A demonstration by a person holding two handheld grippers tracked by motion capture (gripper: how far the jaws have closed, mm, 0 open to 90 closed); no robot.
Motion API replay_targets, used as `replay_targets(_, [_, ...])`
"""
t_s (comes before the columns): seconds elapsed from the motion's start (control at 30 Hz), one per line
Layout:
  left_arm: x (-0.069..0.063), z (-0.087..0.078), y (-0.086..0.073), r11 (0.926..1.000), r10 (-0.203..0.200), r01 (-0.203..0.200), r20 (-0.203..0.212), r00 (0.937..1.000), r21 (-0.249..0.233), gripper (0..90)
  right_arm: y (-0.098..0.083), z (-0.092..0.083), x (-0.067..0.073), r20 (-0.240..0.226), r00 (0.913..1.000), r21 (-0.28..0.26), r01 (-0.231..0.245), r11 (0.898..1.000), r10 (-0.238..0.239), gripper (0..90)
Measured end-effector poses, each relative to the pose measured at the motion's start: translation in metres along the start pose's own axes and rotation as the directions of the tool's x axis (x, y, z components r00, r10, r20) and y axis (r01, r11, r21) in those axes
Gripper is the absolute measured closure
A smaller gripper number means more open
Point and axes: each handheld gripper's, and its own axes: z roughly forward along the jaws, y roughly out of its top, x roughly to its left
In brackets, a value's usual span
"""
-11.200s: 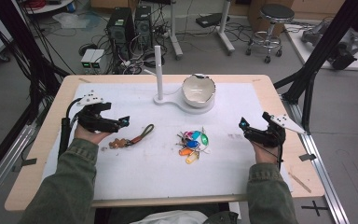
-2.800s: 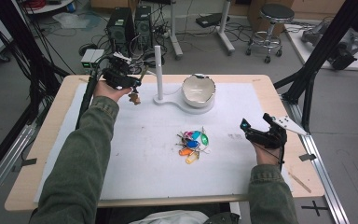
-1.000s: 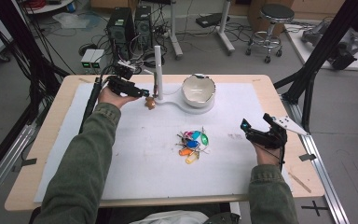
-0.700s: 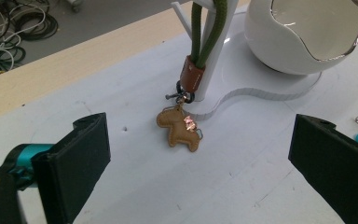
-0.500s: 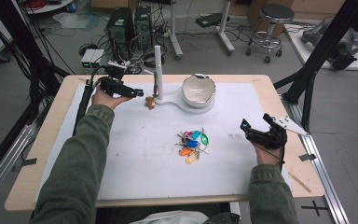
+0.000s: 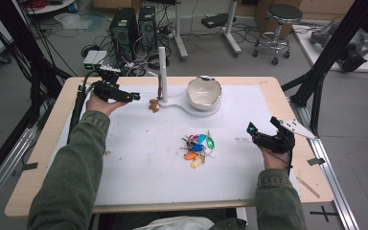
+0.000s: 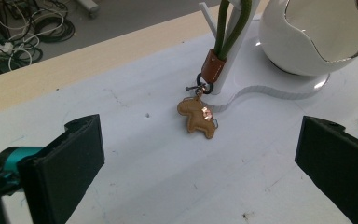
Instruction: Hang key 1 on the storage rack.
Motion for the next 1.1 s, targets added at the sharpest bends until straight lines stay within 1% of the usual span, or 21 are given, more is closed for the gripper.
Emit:
replay_targets(0.07, [0.0,-0.002,-0.002,1.0,0.002,-0.002,0.006,1.0,0.001,1.6,0.0,0.0,0.0,0.001,1.0,-0.001,-0.002,1.0,0.002,1.2])
replay_targets(0.13, [0.001,-0.004,-0.005,1.0,0.005,-0.005,0.003,1.0,-0.004,1.6,0.0,0.0,0.0,0.001,1.0,0.0,0.0,1.0,0.0,1.2])
replay_targets(0.23, [0.001,-0.008,-0.009,1.0,0.0,0.0,-0.004,1.0,-0.008,1.7,0.0,0.0,0.0,-0.002,1.0,0.001,0.0,1.0,0.0,1.2])
replay_targets(0.3, [0.002,-0.01,-0.012,0.9997,-0.005,0.005,-0.007,1.0,-0.023,1.7,0.0,0.0,0.0,-0.002,1.0,0.001,0.0,1.0,0.0,1.2])
replay_targets(0.4, [0.005,-0.014,-0.016,0.9994,-0.011,0.01,-0.009,0.9999,-0.032,1.6,0.0,0.0,0.0,-0.002,1.0,0.002,0.001,1.0,-0.001,1.2])
replay_targets(0.5, [0.007,-0.017,-0.022,0.9992,-0.018,0.018,-0.013,0.9997,-0.037,1.7,0.0,0.0,0.0,0.0,1.0,0.004,0.001,1.0,-0.001,1.2])
replay_targets(0.53, [0.008,-0.018,-0.023,0.9994,-0.017,0.017,-0.015,0.9997,-0.031,1.6,0.0,0.0,0.001,-0.001,1.0,0.005,0.0,1.0,0.0,1.2])
replay_targets(0.63, [0.008,-0.023,-0.027,0.9985,-0.015,0.014,-0.023,0.9996,-0.052,1.6,0.0,0.0,0.0,0.0,1.0,0.004,0.003,1.0,-0.003,1.2])
replay_targets(0.83, [0.01,-0.03,-0.036,0.9977,-0.019,0.018,-0.023,0.9995,-0.066,1.6,0.0,0.0,0.001,0.001,1.0,0.008,-0.001,1.0,0.001,1.2])
replay_targets(1.0, [0.012,-0.034,-0.044,0.9956,-0.038,0.035,-0.027,0.9989,-0.087,1.7,-0.001,0.0,0.001,0.0,1.0,0.01,0.0,1.0,0.0,1.2])
replay_targets(1.1, [0.014,-0.036,-0.048,0.9953,-0.039,0.036,-0.027,0.9989,-0.09,1.7,-0.001,0.001,0.001,0.002,1.0,0.011,0.001,1.0,-0.001,1.2])
